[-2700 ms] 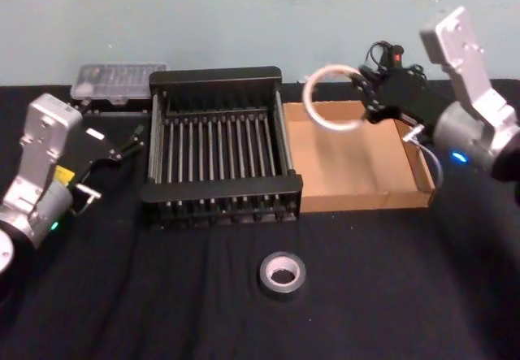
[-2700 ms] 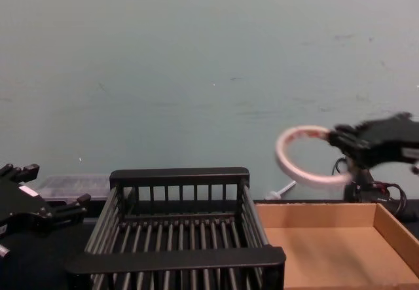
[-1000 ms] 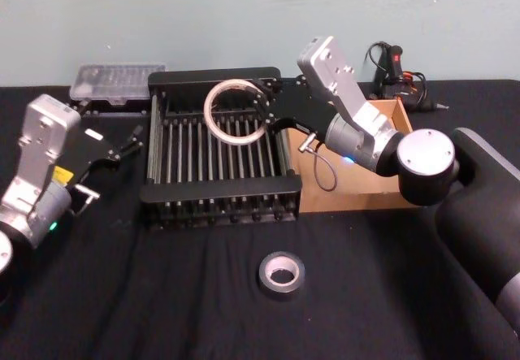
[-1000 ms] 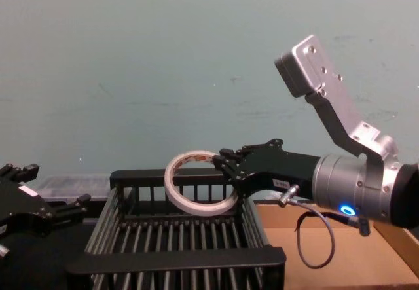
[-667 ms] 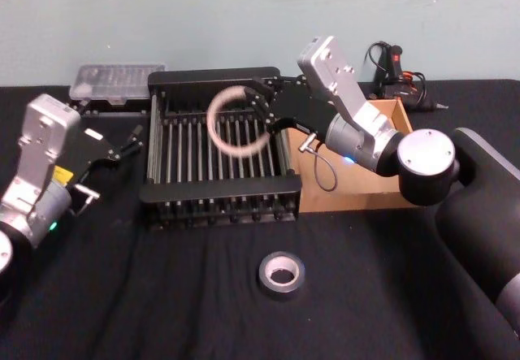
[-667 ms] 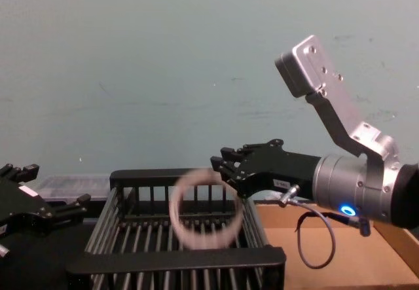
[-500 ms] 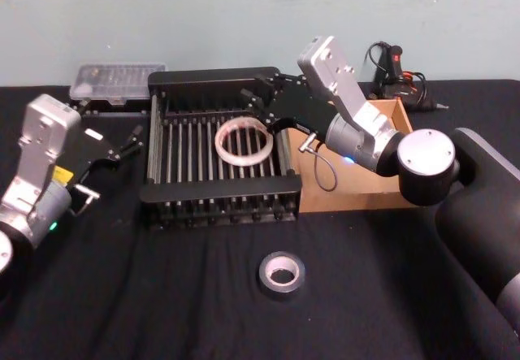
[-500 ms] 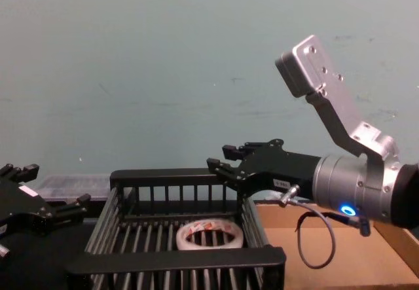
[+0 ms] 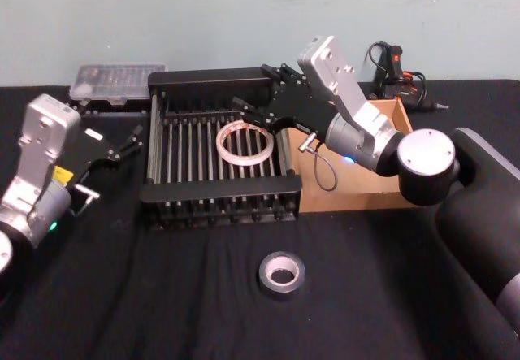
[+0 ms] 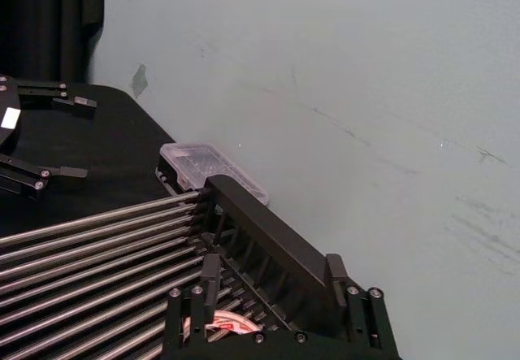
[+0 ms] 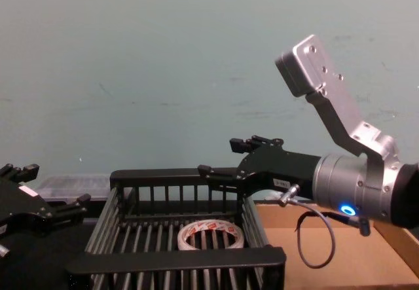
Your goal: Pick up the white tape and place it into the black box , Pick up the silver tape and place it into the brown box.
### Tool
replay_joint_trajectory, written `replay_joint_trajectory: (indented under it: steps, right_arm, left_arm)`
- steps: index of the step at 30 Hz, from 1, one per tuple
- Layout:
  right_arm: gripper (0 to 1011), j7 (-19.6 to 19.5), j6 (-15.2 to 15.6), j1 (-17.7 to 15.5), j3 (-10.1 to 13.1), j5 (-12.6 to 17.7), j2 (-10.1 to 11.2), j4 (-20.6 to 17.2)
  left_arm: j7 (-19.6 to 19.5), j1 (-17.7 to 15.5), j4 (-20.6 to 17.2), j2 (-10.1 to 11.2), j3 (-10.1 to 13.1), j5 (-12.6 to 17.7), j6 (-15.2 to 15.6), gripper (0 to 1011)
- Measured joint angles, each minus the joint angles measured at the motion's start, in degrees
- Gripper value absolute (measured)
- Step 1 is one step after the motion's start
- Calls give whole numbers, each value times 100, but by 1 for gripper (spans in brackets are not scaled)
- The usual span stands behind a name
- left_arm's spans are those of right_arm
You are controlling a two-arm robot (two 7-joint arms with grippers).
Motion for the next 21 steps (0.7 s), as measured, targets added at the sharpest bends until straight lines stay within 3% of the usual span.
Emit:
replay_joint_trajectory:
  steps: [9, 21]
  right_arm:
    - [1002, -2, 0, 0, 0, 4, 0, 0]
    - [1000, -2, 0, 0, 0, 5, 0, 0]
  left_arm:
    - [0, 0, 0, 0, 0, 0, 0, 1001]
    - [0, 0, 0, 0, 0, 0, 0, 1001]
